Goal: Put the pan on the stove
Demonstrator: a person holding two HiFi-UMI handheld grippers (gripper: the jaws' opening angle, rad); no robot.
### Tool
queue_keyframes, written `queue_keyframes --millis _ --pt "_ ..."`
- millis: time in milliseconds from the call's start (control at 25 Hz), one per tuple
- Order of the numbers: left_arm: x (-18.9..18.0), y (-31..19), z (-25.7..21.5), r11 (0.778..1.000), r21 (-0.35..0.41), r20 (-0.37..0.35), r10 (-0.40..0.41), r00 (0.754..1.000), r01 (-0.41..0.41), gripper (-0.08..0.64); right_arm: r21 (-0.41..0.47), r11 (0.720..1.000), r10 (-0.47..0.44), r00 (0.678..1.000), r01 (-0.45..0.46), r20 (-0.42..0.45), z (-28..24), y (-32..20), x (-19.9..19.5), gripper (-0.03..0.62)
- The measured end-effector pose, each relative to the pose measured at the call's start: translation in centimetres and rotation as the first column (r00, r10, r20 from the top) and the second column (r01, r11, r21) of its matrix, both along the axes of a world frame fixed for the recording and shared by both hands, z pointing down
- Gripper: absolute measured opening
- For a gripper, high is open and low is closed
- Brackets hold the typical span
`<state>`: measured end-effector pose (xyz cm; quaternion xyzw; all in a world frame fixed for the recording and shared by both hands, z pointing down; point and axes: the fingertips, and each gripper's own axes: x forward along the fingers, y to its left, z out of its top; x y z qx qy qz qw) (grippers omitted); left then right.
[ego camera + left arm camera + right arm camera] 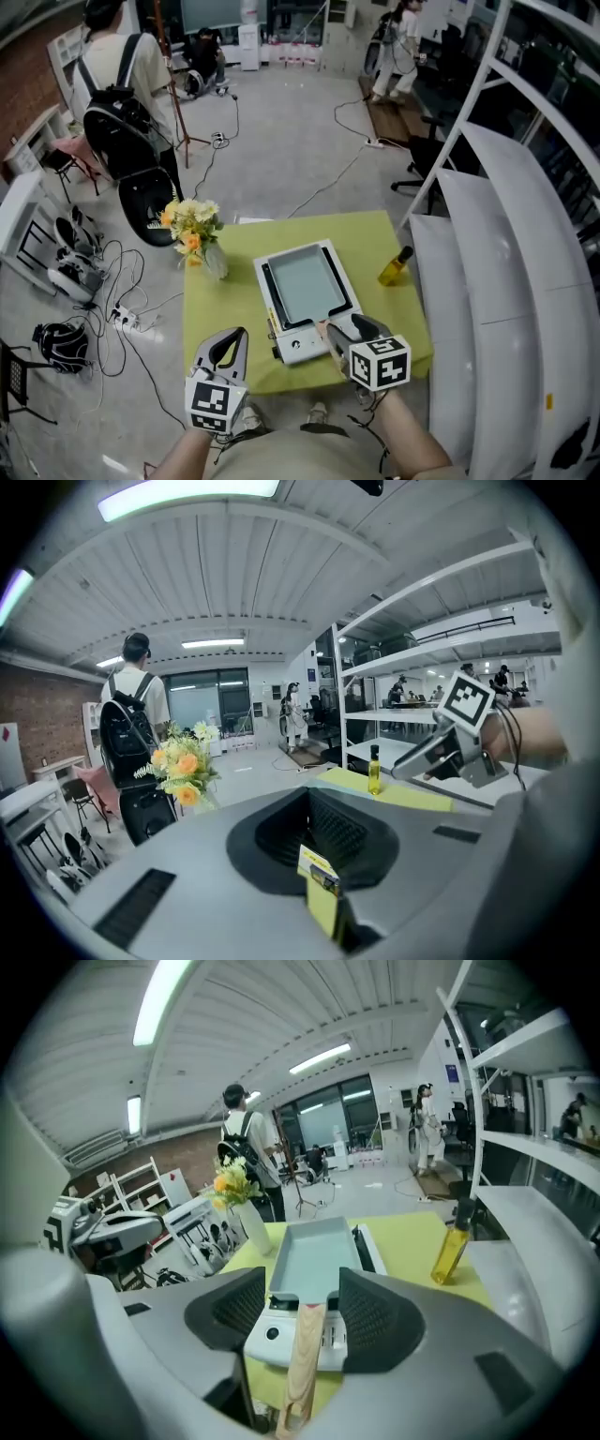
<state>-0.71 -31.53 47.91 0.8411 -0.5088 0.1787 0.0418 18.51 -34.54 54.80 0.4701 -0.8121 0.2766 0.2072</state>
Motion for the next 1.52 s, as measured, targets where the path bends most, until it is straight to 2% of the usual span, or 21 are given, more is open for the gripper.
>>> queue_keyframes --millis 160,320,440,640,760,840,1120,1520 --pt "-0.1 -0.2 -2.0 0.999 0.033 0.029 0.024 0.999 -0.025 0.006 0.110 0.994 -0.026 0.999 0.021 0.044 -6.0 0.5 -0.3 0.144" --pt "0.0 0.1 -4.5 0.997 0.060 0.027 0.042 0.999 -0.044 0.006 0.249 0.968 -0.048 0.997 0.033 0.052 -11.5 1.3 -0.7 0.051" --pt "0.3 0.5 -6.9 0.992 0.109 0.044 0.059 0.997 -0.064 0.006 0.352 0.936 -0.039 0.998 0.017 0.054 -15.2 2.1 -0.7 0.010" --pt "1.4 1.9 -11.7 0.976 0.192 -0.010 0.107 0.994 -0.104 0.006 0.478 0.878 -0.059 0.997 0.032 0.043 -19.3 4.3 -1.3 0.006" --pt "1.7 2.7 -13.4 0.965 0.236 0.026 0.111 0.994 -0.114 0.006 0.501 0.863 -0.096 0.995 0.073 0.020 -20.3 5.8 -1.9 0.005" --pt "1.8 3.1 -13.4 0.965 0.234 0.026 0.111 0.993 -0.114 0.006 0.504 0.859 -0.113 0.994 0.091 0.014 -20.4 6.3 -2.3 0.005" --pt "1.9 3.8 -12.4 0.970 0.216 0.014 0.108 0.994 -0.108 0.006 0.478 0.873 -0.122 0.992 0.099 0.017 -19.2 6.6 -2.3 0.005" --pt "2.2 3.9 -12.4 0.974 0.208 0.009 0.090 0.996 -0.090 0.006 0.479 0.873 -0.120 0.993 0.095 0.022 -18.8 5.8 -1.9 0.005"
